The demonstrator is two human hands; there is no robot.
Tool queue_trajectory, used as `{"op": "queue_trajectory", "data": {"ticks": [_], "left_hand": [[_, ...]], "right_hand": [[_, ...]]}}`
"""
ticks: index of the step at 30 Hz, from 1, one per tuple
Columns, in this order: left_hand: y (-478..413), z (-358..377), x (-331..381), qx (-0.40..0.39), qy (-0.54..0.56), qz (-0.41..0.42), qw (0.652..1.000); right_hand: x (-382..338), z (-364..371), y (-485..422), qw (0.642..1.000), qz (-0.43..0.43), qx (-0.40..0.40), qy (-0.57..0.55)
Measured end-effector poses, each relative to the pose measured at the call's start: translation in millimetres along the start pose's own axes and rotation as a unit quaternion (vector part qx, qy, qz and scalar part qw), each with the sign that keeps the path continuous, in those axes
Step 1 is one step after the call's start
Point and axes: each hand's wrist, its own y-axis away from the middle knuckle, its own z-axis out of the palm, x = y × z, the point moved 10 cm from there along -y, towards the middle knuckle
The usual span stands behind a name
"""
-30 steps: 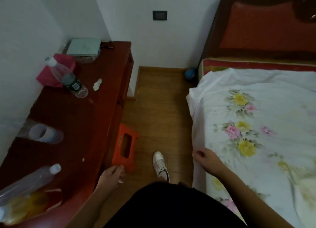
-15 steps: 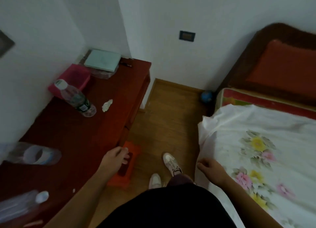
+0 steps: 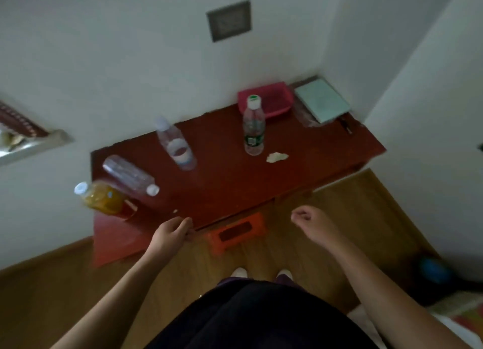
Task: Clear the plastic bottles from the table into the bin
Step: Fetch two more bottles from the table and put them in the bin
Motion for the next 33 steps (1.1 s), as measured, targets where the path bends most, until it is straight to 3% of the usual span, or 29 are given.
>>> {"op": "queue_trajectory", "data": {"ticks": [6, 12, 19, 33], "left_hand": [[32, -38, -15, 0.105, 0.063, -0.010, 0.992], [39, -80, -28, 0.202, 0.126, -0.027, 0.971], [-24, -90, 20, 0.184, 0.147, -0.008, 0.972], [-155, -75, 103, 0.096, 0.112, 0.100, 0.984]], "right_hand": [[-86, -5, -40, 0.995, -0.096, -0.016, 0.016], [-163, -32, -78, 0.987, -0.138, 0.063, -0.043], [-194, -54, -120, 0.981, -0.123, 0.141, -0.058], [-224, -49, -133, 0.974, -0.165, 0.148, -0.055]]}}
